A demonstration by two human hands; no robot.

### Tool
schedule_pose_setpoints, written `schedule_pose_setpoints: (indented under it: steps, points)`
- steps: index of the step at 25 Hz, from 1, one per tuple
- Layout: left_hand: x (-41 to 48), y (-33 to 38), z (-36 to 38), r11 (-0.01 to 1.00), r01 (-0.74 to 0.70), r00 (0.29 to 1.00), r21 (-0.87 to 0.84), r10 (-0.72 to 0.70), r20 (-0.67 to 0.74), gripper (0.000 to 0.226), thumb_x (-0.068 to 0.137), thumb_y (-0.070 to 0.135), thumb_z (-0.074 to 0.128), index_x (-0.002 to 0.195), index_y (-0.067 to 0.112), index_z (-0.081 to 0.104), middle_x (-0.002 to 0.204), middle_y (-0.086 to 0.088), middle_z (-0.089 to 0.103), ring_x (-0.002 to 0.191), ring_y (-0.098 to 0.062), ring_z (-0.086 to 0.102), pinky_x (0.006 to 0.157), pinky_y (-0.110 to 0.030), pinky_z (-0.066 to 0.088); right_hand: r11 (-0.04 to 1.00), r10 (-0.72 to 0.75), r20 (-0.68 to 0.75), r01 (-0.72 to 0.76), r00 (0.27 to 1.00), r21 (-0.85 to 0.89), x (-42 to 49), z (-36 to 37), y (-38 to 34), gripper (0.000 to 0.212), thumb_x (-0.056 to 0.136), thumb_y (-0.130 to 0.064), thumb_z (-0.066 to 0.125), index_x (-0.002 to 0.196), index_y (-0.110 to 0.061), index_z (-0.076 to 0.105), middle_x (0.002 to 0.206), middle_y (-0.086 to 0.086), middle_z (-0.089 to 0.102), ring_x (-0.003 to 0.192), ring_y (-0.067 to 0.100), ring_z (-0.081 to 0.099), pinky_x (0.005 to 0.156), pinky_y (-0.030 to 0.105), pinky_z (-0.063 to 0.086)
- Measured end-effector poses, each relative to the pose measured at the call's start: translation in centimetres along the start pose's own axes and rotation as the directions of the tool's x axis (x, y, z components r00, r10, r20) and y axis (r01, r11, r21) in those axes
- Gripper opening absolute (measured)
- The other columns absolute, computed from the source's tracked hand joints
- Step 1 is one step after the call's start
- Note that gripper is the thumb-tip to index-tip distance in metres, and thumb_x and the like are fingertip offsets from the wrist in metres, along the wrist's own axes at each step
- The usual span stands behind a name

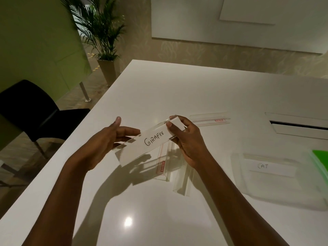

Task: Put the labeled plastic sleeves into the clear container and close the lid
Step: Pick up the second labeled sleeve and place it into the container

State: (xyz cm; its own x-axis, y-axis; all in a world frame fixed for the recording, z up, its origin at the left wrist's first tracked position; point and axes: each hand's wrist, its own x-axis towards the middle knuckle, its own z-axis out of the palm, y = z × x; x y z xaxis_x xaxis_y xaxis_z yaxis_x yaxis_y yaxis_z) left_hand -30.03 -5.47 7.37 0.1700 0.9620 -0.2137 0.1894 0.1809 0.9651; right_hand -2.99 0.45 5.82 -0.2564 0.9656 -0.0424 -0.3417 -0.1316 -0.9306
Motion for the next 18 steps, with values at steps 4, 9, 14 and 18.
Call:
schedule_pose_setpoints:
  steps: [4, 9, 14, 18]
  points:
    - [-1.5, 2.1, 1.5, 0.917, -0.124, 0.990, 0.380, 0.090, 0.106, 0.057, 0.076, 0.079, 0.070, 0.127, 0.053, 0.067, 0.128, 0.027, 0.071, 0.116, 0.004, 0.067, 0.095, -0.029, 0.055, 0.998, -0.045, -0.003, 0.045, 0.999, 0.050, -1.0, -1.7, -0.8, 0.038, 0.079, -0.029, 0.085, 0.112, -0.014, 0.071, 0.104, 0.017, 0.077, 0.103, 0.030, 0.076, 0.088, 0.035, 0.061]
    - [-1.4, 3.2, 3.4, 0.901, -0.156, 0.985, 0.405, 0.113, 0.128, 0.048, 0.077, 0.050, 0.087, 0.122, 0.048, 0.069, 0.116, 0.019, 0.077, 0.094, -0.010, 0.076, 0.072, -0.026, 0.062, 0.994, -0.038, -0.001, 0.037, 0.999, 0.103, -1.9, -3.8, -1.8, 0.042, 0.079, -0.030, 0.085, 0.115, -0.013, 0.070, 0.103, 0.017, 0.078, 0.102, 0.027, 0.076, 0.086, 0.030, 0.060]
    - [-0.4, 3.4, 4.3, 0.915, -0.192, 0.978, 0.355, 0.149, 0.145, 0.052, 0.073, 0.054, 0.088, 0.121, 0.043, 0.073, 0.116, 0.015, 0.079, 0.090, -0.013, 0.076, 0.069, -0.021, 0.058, 1.000, -0.005, 0.057, 0.005, 0.998, -0.007, -3.0, -6.7, -3.1, 0.056, 0.078, -0.038, 0.087, 0.120, -0.009, 0.065, 0.112, 0.017, 0.077, 0.109, 0.029, 0.074, 0.091, 0.031, 0.059]
    - [-0.1, 4.2, 4.9, 0.924, -0.206, 0.975, 0.321, 0.164, 0.152, 0.052, 0.070, 0.048, 0.092, 0.119, 0.041, 0.077, 0.116, 0.012, 0.080, 0.099, -0.017, 0.078, 0.071, -0.023, 0.061, 0.943, -0.015, 0.171, 0.070, 0.985, -0.325, -4.1, -9.6, -4.8, 0.048, 0.075, -0.041, 0.089, 0.111, -0.016, 0.071, 0.112, 0.008, 0.078, 0.108, 0.025, 0.075, 0.093, 0.036, 0.059]
